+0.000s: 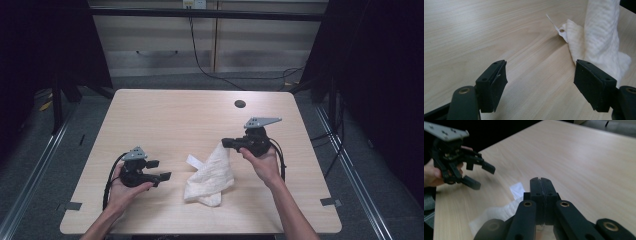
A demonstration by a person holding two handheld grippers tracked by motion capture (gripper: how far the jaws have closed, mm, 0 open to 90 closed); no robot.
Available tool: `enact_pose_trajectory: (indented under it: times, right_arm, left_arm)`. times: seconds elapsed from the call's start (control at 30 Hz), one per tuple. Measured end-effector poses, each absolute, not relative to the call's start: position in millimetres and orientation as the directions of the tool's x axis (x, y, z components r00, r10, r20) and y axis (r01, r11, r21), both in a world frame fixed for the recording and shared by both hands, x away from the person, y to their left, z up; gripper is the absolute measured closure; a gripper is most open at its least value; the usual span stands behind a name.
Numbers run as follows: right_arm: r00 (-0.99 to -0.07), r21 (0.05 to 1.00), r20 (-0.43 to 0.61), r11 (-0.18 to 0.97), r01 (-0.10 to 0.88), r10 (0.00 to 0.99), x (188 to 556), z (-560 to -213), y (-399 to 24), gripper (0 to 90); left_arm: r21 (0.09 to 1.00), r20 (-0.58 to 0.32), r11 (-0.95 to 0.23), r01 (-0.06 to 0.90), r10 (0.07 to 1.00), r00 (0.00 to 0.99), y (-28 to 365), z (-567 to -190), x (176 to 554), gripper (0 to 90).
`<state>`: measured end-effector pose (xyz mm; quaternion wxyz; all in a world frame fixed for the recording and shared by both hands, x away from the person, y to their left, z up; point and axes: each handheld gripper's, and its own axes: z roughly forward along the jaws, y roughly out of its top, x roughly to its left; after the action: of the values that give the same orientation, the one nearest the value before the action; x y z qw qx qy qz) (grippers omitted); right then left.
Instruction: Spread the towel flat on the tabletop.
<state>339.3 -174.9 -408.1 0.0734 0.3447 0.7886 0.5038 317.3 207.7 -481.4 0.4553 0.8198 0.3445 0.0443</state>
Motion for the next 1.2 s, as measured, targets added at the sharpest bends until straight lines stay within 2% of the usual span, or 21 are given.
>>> enact_pose_trajectory:
  times: [0.47, 0.77, 0.9, 1.07, 1.2]
  right_arm:
    - [-0.748, 0.924, 0.109, 0.211, 0.319, 0.655, 356.5, -299.9, -179.7, 89.8]
    - [-0.766, 0.965, 0.041, 0.172, 0.196, 0.642, 349.5, -234.5, -177.0, 89.8]
    - [-0.781, 0.960, 0.038, 0.194, 0.202, 0.623, 339.9, -247.4, -174.2, 89.8]
    - [-0.788, 0.942, 0.095, 0.200, 0.268, 0.608, 335.6, -294.7, -174.7, 89.8]
    - [-0.790, 0.926, 0.142, 0.202, 0.319, 0.596, 334.4, -329.5, -175.7, 89.8]
  left_arm:
    - [0.777, -0.243, -0.340, 0.530, 0.615, 0.750, 209.1, -481.1, 318.3, 25.9]
    - [0.780, -0.238, -0.337, 0.528, 0.620, 0.747, 211.0, -480.7, 318.6, 25.9]
    - [0.781, -0.238, -0.332, 0.529, 0.625, 0.744, 212.0, -480.4, 318.6, 25.9]
    - [0.787, -0.234, -0.329, 0.522, 0.623, 0.746, 210.8, -480.1, 318.2, 27.1]
    - [0.793, -0.242, -0.319, 0.519, 0.617, 0.749, 209.6, -478.7, 317.1, 31.5]
